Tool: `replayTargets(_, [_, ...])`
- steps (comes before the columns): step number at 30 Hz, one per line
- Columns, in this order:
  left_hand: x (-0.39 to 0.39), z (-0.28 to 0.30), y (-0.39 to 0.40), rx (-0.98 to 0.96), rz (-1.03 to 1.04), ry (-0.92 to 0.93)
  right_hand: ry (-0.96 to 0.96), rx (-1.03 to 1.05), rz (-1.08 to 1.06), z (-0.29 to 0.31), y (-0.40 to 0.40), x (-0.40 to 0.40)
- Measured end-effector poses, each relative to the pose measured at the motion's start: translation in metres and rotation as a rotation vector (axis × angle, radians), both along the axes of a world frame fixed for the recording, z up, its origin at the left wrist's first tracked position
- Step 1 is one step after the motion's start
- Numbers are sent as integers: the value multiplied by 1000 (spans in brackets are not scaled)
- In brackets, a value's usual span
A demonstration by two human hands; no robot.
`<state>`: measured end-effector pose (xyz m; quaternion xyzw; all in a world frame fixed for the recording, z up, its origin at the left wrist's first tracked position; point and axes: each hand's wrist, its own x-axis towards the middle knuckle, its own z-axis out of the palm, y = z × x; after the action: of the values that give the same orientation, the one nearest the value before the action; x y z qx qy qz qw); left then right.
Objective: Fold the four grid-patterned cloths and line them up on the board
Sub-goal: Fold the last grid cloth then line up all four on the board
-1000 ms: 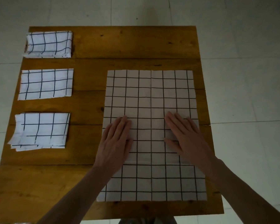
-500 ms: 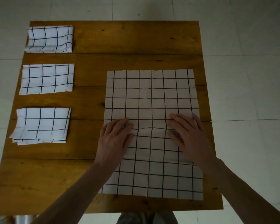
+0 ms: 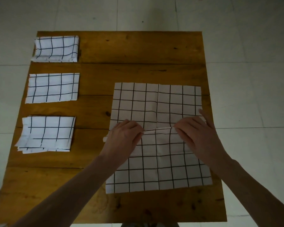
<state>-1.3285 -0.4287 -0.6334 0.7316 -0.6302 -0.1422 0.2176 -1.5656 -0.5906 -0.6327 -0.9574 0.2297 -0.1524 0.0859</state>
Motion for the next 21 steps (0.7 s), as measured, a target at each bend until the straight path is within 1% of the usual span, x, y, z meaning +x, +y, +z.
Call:
replayTargets(3, [7, 17, -12, -46, 8, 42, -7, 29, -42, 9, -12, 7])
replayTargets(6, [15, 33, -24, -67, -1, 51, -58, -36, -1, 19, -25, 15])
replayTargets(8, [23, 41, -31, -52, -12, 34, -54, -86, 51, 28, -36, 22])
replayTargets(11, [43, 52, -38, 4, -36, -21, -51, -143, 113, 45, -55, 31])
replayTargets(14, [70, 69, -47, 16, -86, -120, -35, -206, 112, 63, -79, 41])
replayTargets(16, [88, 84, -55, 12, -83, -172, -36, -236, 113, 79, -92, 50])
replayTargets(18, [100, 102, -64, -27, -64, -213, -71, -260, 108, 95, -101, 61])
replayTargets(21, [110, 127, -76, -124, -26, -222, -122, -283, 82, 118, -109, 74])
